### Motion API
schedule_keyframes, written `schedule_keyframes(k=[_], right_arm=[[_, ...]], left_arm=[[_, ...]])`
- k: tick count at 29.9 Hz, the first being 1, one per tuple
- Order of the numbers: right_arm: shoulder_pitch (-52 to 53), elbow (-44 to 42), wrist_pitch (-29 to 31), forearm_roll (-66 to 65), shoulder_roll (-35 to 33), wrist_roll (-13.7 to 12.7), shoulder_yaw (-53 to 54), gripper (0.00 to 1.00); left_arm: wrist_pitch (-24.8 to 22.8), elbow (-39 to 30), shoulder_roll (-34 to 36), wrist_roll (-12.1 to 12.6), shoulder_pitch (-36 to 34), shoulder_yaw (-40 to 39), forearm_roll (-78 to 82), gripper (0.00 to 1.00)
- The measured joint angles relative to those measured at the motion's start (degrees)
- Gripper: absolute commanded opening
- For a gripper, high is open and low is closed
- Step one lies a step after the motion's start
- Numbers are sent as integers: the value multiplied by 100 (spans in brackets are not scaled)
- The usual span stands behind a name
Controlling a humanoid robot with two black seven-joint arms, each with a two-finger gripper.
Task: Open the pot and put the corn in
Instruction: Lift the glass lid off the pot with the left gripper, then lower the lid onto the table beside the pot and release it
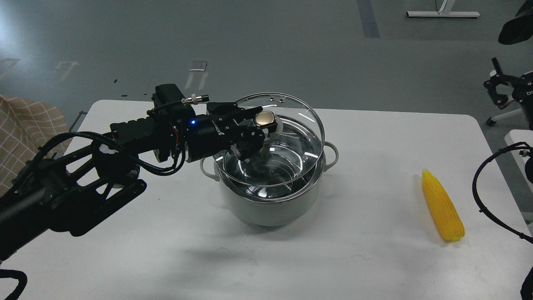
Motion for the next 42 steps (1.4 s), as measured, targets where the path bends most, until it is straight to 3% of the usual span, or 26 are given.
schedule_keyframes(k=[9, 13, 17, 23, 28, 42], right_arm=[[-52, -17, 0, 0, 0, 0, -1, 100], [-73, -17, 0, 0, 16, 0, -2, 100], [-80, -11, 0, 0, 18, 0, -3, 100], [-111, -2, 0, 0, 24, 0, -5, 100], [-127, 7, 0, 0, 32, 0, -6, 100], [-158, 21, 0, 0, 45, 0, -23, 100]], left_arm=[[24, -489, 1899, -142, 37, -291, -670, 36], [581, -274, 2785, -447, 439, -256, -1365, 36], [1095, 269, 3198, -509, 1110, -210, -1760, 36], [1553, 1423, 3251, -525, 1825, -206, -1846, 36], [1887, 2346, 2899, -599, 2322, -192, -1879, 37], [1932, 3128, 1970, -663, 2490, -75, -1889, 38]])
